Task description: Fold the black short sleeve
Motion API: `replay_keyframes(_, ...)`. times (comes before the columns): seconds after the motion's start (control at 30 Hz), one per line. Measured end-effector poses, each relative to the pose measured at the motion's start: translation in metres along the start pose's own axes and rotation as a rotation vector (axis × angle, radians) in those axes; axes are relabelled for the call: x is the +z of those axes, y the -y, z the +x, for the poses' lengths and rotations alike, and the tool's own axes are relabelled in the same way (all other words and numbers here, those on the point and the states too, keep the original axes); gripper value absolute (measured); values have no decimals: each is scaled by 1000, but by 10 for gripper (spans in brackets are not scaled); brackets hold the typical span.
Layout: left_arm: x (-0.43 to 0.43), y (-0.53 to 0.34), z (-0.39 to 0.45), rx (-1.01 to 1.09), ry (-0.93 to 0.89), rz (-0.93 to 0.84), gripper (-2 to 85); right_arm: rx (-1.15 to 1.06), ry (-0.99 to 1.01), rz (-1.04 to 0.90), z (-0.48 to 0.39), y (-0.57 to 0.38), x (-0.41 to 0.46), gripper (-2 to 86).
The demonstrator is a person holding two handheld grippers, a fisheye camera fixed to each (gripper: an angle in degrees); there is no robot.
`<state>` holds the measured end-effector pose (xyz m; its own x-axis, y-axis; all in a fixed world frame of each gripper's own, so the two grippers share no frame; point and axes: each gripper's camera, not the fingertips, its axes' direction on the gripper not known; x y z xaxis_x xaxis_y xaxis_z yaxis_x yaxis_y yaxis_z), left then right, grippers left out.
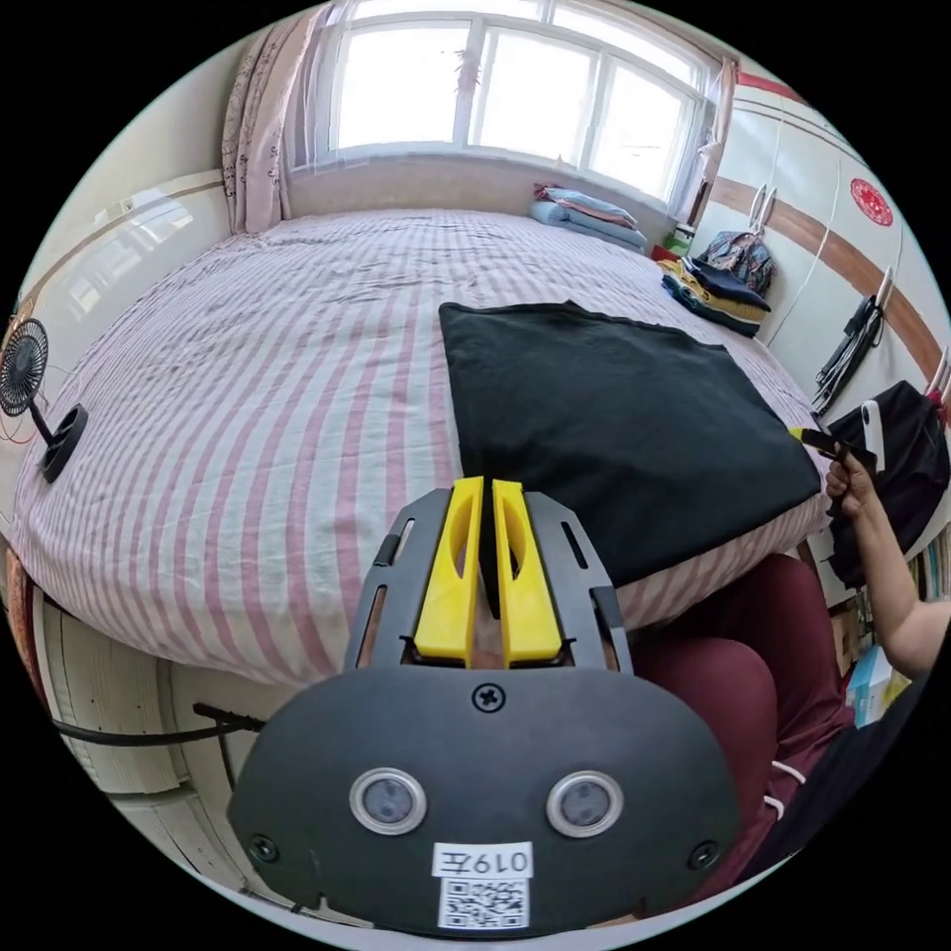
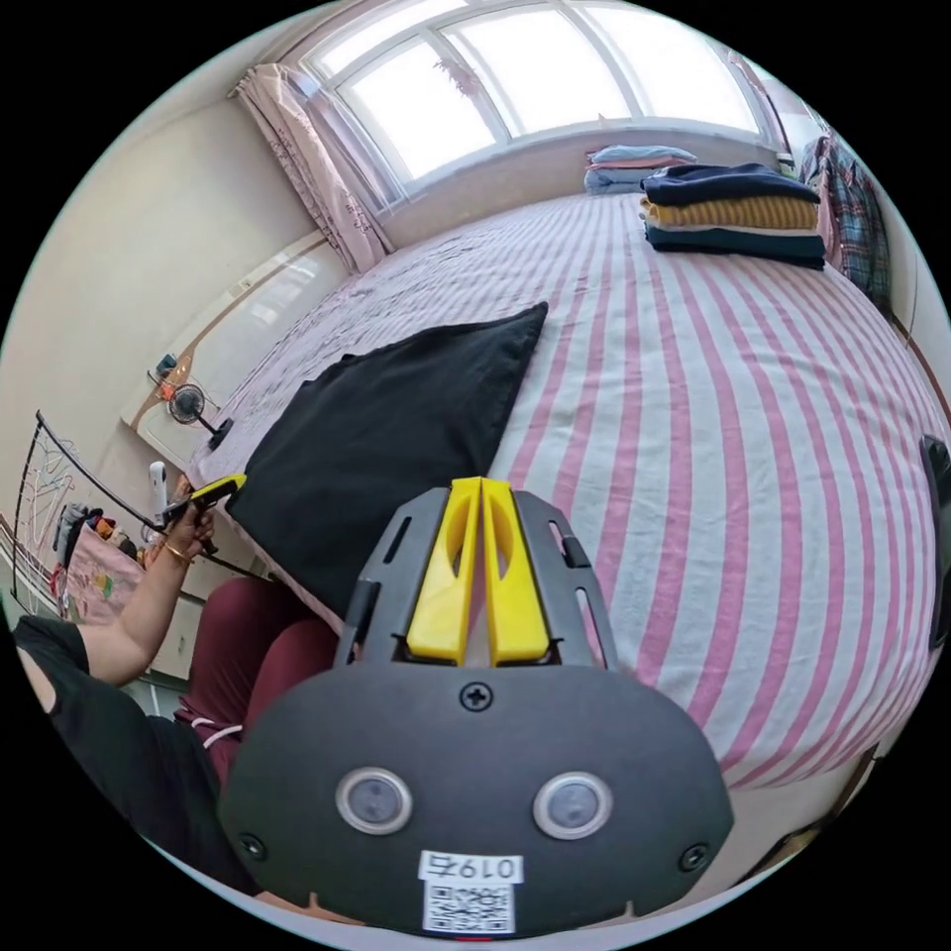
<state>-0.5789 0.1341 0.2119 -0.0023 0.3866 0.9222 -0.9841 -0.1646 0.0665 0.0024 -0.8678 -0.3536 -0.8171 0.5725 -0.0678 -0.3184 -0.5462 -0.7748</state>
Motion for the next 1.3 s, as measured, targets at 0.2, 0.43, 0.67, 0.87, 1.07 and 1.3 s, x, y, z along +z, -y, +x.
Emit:
replay_keyframes(0.2,-24,55,9,-159,47,143,13,41,-14,58,1,94,18,69)
replay_keyframes(0.43,31,108,-2,-348,-1,32,8,208,74,-10,19,178,83,36)
replay_keyframes(0.67,34,111,-30,-425,-99,46,8,165,30,-59,-7,232,105,17)
replay_keyframes(0.87,-5,127,-18,-388,-106,160,11,-297,-127,43,-147,315,110,25)
replay_keyframes(1.07,-37,138,-14,-340,-14,238,13,-742,126,-91,-326,423,235,8)
replay_keyframes(1.3,-41,137,-47,-225,-159,43,31,-796,216,-445,-414,534,420,55)
